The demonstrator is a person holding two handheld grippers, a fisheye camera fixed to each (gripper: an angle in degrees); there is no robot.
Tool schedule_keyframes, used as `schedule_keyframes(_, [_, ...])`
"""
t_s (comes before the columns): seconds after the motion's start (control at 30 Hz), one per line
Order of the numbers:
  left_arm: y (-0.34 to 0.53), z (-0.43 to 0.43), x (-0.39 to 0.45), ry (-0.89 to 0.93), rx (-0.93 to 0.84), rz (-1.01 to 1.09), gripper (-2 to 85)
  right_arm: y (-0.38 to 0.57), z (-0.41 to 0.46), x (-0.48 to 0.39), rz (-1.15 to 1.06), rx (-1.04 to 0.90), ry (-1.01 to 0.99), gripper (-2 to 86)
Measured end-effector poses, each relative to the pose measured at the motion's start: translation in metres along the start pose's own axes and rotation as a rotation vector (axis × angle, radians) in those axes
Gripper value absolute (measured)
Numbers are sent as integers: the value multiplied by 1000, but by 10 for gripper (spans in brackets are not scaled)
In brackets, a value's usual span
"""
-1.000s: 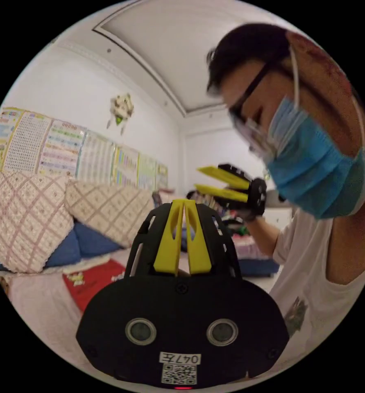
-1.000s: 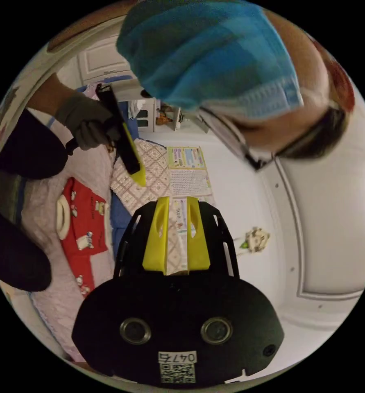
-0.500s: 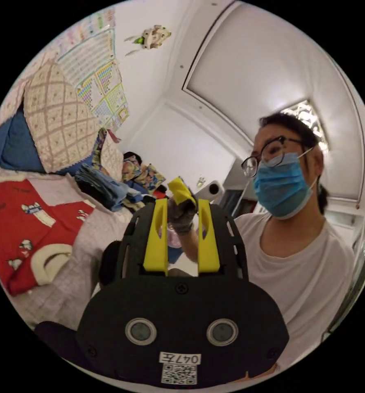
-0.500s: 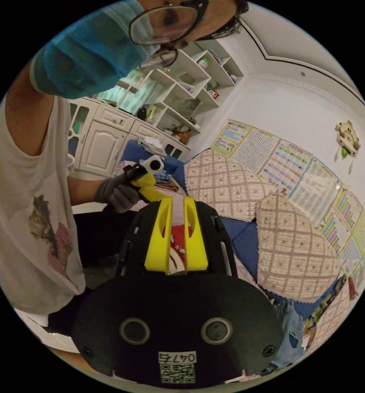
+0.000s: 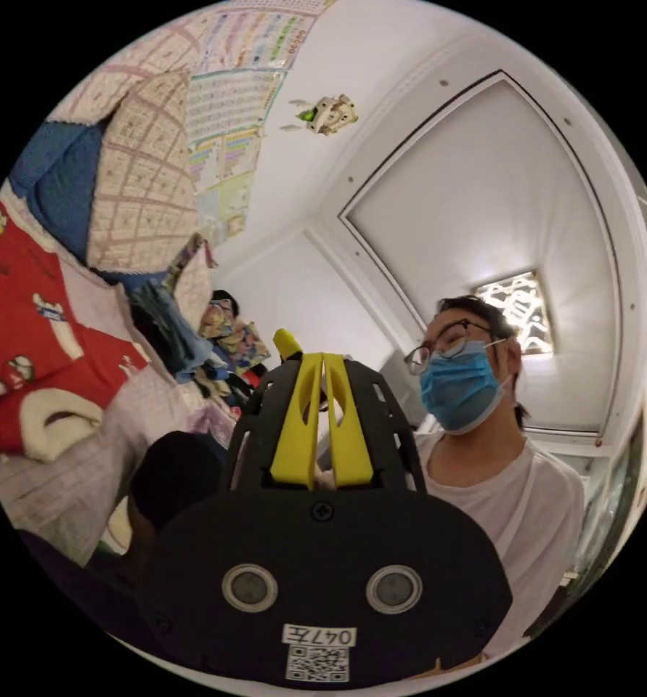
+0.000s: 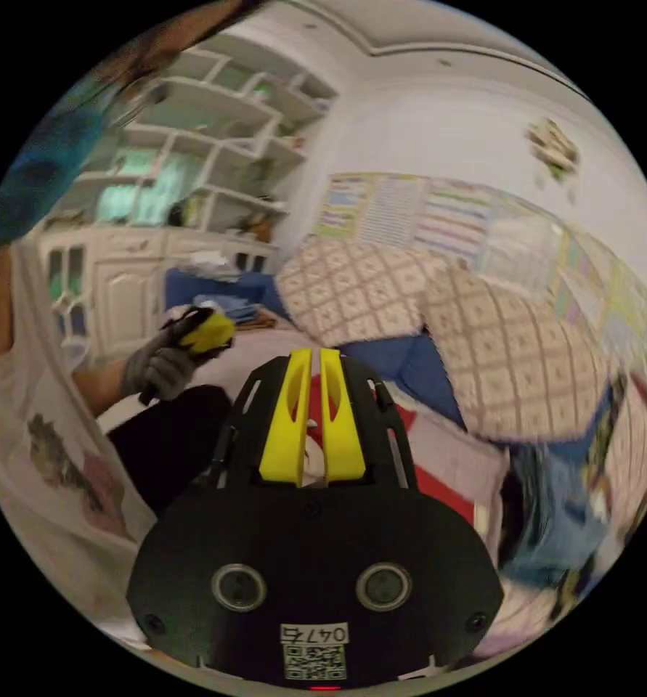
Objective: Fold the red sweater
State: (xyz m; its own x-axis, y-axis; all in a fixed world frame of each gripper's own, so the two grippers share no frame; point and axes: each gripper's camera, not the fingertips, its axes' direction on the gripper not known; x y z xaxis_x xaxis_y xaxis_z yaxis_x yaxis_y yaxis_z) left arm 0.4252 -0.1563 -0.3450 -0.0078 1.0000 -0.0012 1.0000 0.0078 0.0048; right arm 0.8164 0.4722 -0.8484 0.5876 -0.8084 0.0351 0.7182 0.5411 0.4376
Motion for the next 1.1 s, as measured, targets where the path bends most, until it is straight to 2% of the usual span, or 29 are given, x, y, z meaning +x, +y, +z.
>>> schedule_keyframes(0.03, [-4, -3, 4, -88, -9, 17, -5, 18, 5, 49, 203, -6, 32, 8])
schedule_keyframes(0.07, [-12, -8, 16, -334, -44, 62, -7, 44, 13, 100, 413, -29, 39, 14])
schedule_keyframes(0.1, [-21, -7, 29, -635, -88, 110, -8, 59, 19, 124, 511, -52, 40, 17])
schedule_keyframes(0.13, [-25, -5, 33, -779, -109, 133, -8, 89, 31, 167, 666, -94, 52, 26])
schedule_keyframes(0.17, [-32, 0, 36, -1008, -144, 159, -9, 117, 44, 201, 794, -126, 77, 33])
schedule_keyframes(0.2, [-39, 3, 32, -1120, -169, 157, -9, 129, 51, 215, 848, -139, 81, 34])
schedule_keyframes(0.23, [-42, 4, 29, -1128, -179, 155, -10, 150, 65, 239, 942, -155, 85, 37])
schedule_keyframes(0.33, [-57, 3, 7, -1000, -173, 134, -10, 186, 103, 286, 1124, -194, 96, 47])
schedule_keyframes(0.5, [-72, 42, -19, -1206, -306, 148, -10, 220, 153, 341, 1328, -197, 116, 50])
schedule_keyframes(0.57, [-74, 53, -23, -1214, -311, 163, -10, 226, 172, 356, 1365, -191, 137, 31])
schedule_keyframes(0.7, [-69, 57, -23, -1211, -189, 182, -10, 213, 190, 362, 1316, -98, 85, -5])
schedule_keyframes(0.73, [-69, 56, -21, -1221, -163, 183, -10, 195, 195, 357, 1237, -58, 66, -6])
schedule_keyframes(0.9, [-72, 28, -7, -1182, 51, 131, -10, 74, 242, 297, 699, -89, -51, -8])
schedule_keyframes(0.97, [-74, 23, 0, -1186, 86, 128, -10, 21, 278, 246, 431, -124, -134, -5])
schedule_keyframes(1.1, [-77, 24, 9, -1243, 96, 132, -10, -21, 337, 163, 105, -183, -252, -1])
